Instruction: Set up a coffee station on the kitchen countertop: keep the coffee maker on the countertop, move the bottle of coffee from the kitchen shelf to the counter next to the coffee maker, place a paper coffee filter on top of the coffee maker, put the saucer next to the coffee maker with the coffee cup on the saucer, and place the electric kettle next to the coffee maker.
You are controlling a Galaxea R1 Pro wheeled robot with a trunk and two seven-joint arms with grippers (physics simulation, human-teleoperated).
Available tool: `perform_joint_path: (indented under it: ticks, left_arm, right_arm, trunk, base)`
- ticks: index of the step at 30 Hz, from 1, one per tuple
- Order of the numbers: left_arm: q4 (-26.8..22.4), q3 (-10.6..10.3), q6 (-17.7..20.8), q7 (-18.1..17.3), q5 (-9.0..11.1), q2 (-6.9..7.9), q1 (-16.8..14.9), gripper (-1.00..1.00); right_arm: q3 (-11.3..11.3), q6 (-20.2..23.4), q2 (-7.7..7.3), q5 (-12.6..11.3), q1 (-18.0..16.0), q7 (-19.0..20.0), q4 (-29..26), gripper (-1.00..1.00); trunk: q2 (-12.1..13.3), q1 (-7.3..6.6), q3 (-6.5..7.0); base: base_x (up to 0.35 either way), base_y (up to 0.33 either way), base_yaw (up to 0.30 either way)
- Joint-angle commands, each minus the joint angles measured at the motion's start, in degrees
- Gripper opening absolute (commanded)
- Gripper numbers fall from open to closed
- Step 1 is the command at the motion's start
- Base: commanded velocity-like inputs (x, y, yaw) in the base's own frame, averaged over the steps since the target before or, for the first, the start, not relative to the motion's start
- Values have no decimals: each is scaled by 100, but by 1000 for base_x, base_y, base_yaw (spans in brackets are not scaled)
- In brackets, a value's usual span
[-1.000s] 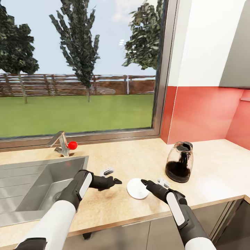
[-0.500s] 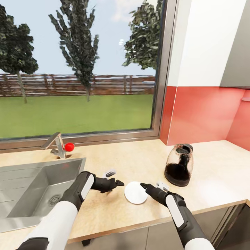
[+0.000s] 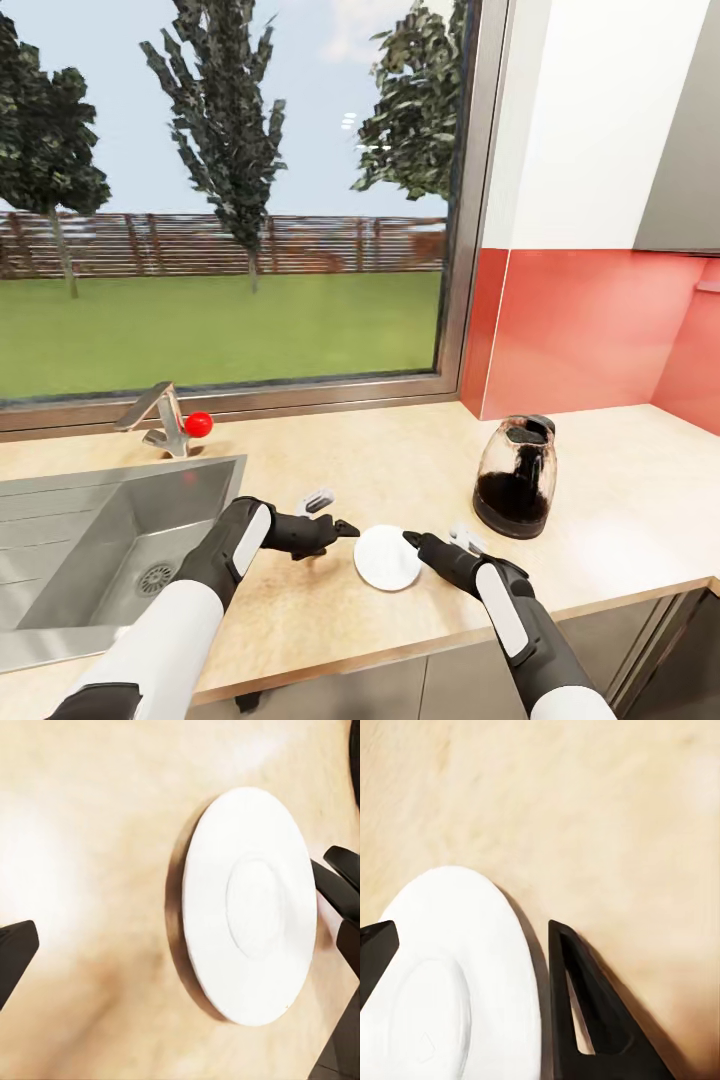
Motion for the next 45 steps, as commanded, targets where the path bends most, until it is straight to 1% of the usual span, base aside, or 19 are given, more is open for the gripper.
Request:
perform_joint_path:
  ticks: [1,7,9,10,15,28,35,37,39,42,45]
  left_arm:
    - [1,34,35,-28,-37,-7,-5,100]
    - [35,31,35,-25,-14,-7,-5,100]
    - [72,28,35,-25,30,-7,-5,100]
    - [98,27,35,-25,86,-7,-5,100]
    - [117,26,35,-25,151,-7,-5,100]
    - [108,47,114,-25,153,27,-13,100]
    - [113,47,145,-25,157,35,-22,100]
    - [115,39,150,-25,197,38,-27,100]
    - [116,25,176,-24,297,47,-30,100]
    - [116,19,194,-25,375,52,-31,100]
    - [117,17,206,-25,416,54,-36,100]
  right_arm:
    - [-20,56,8,38,-2,20,66,100]
    - [-11,58,19,38,-2,20,71,100]
    - [-10,58,18,38,-2,20,70,100]
    - [-10,61,17,38,-2,20,73,100]
    - [-16,64,17,38,-2,20,71,100]
    - [-11,69,17,31,-2,20,56,100]
    - [-10,272,25,22,-2,20,12,100]
    - [-9,282,25,21,-2,20,7,100]
    - [-9,289,25,21,-2,20,2,100]
    - [-9,291,31,20,-2,20,-5,100]
    - [-4,292,39,20,-2,20,-9,100]
  trunk:
    - [-6,2,-10]
    - [-6,2,-10]
    - [-6,2,-10]
    - [-6,2,-10]
    - [-6,2,-10]
    - [-6,2,-10]
    - [-6,2,-10]
    - [-6,2,-10]
    - [-6,2,-10]
    - [-6,2,-10]
    - [-6,2,-10]
  base:
    - [0,0,0]
    - [0,0,0]
    - [0,0,0]
    - [0,0,0]
    - [0,0,0]
    - [0,0,0]
    - [0,0,0]
    - [0,0,0]
    - [0,0,0]
    - [0,0,0]
    - [0,0,0]
